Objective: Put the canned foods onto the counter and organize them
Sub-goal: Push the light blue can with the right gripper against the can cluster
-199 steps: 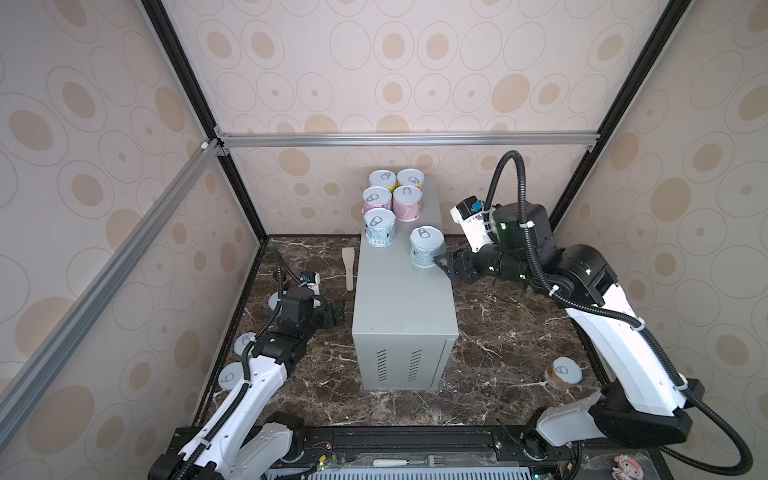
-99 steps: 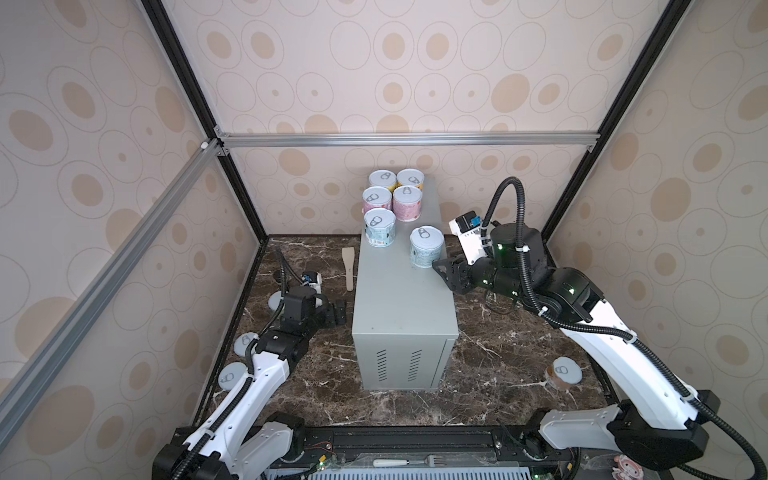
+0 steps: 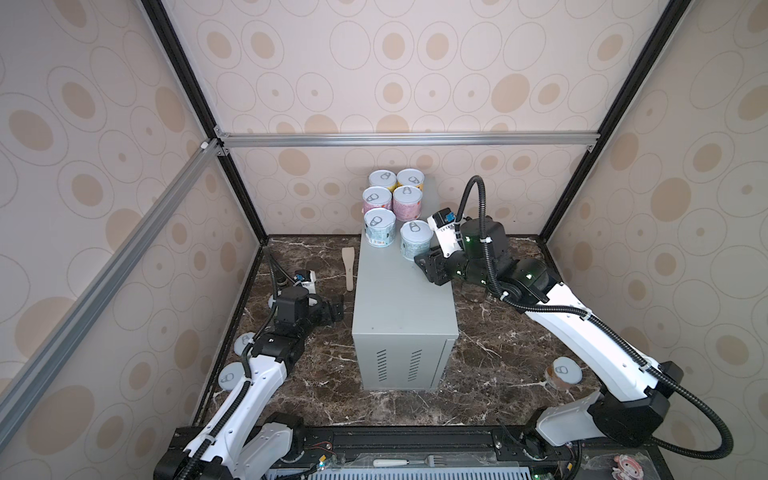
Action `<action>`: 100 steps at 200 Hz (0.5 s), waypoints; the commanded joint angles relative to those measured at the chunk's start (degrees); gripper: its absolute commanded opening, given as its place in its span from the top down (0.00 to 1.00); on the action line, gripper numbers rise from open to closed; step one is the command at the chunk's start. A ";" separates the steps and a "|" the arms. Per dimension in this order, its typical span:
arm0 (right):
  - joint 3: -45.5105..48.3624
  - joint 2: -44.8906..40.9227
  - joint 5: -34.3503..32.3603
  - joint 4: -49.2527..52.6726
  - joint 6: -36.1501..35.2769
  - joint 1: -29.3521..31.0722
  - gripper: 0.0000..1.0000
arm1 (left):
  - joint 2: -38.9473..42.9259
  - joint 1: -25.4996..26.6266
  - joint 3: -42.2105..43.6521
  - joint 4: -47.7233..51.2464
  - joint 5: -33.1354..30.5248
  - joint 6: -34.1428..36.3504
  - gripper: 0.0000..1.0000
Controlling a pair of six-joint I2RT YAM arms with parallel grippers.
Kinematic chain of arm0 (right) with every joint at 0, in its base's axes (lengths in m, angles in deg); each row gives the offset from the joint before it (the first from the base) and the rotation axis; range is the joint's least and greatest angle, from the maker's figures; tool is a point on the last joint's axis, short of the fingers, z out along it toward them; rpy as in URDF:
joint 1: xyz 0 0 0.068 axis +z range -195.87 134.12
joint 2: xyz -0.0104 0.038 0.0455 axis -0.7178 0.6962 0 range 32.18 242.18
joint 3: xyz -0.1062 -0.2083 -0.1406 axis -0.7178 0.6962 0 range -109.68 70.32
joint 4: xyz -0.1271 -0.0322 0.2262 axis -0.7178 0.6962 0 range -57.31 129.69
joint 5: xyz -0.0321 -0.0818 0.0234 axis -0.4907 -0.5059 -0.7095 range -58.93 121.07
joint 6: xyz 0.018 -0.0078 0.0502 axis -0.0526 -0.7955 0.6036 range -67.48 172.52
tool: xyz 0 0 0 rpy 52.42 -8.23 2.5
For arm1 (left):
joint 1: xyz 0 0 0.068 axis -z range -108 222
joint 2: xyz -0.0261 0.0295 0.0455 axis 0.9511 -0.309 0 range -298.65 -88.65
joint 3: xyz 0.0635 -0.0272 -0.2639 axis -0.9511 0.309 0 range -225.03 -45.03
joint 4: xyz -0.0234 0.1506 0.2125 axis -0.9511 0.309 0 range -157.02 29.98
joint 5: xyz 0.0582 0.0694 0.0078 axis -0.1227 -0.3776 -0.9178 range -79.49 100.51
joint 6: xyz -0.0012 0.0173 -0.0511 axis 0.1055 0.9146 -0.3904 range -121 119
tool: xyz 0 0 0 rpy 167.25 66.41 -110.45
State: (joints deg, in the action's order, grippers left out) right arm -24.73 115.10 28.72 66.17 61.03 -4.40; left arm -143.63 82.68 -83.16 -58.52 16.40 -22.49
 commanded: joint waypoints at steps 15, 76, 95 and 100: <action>-2.92 2.35 1.18 -1.65 0.28 -1.47 0.47 | -0.16 -0.92 -0.15 -1.27 1.05 -0.73 0.01; -5.24 6.19 4.09 -2.51 0.72 -3.46 0.47 | -0.57 -1.53 -0.19 -1.23 1.10 -0.65 0.01; -5.77 7.04 5.10 -2.86 0.69 -3.88 0.47 | -0.65 -1.62 -0.19 -1.32 1.16 -0.67 0.01; -5.84 7.24 5.31 -2.90 0.65 -4.01 0.47 | -0.82 -1.70 -0.19 -1.36 1.25 -0.65 0.01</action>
State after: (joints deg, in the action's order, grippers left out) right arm -29.08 120.93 32.26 63.46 61.25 -7.75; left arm -144.07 81.63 -83.09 -58.81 16.94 -22.69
